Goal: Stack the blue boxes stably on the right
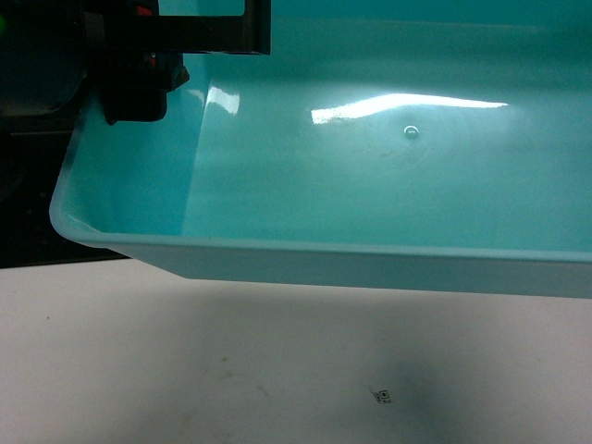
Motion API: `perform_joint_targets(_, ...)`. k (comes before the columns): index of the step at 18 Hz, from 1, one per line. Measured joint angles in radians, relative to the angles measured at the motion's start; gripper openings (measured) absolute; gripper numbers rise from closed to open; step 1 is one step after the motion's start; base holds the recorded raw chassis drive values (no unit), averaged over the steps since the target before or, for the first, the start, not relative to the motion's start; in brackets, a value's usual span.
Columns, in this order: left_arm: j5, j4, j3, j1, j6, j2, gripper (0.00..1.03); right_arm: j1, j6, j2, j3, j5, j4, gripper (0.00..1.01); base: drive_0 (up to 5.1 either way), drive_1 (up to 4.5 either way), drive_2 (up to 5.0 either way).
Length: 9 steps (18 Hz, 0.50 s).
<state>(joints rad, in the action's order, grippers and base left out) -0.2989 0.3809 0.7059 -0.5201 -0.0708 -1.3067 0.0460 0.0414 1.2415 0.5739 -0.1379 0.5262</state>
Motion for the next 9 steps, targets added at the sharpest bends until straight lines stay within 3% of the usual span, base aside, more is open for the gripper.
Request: perform_joint_targets(9,0.0,-0.001,0.0,-0.001,0.0,0.0,0.02,0.0,0.0,0.0,0.0,0.0,-0.002,0.07,-1.2,-1.17,-1.2)
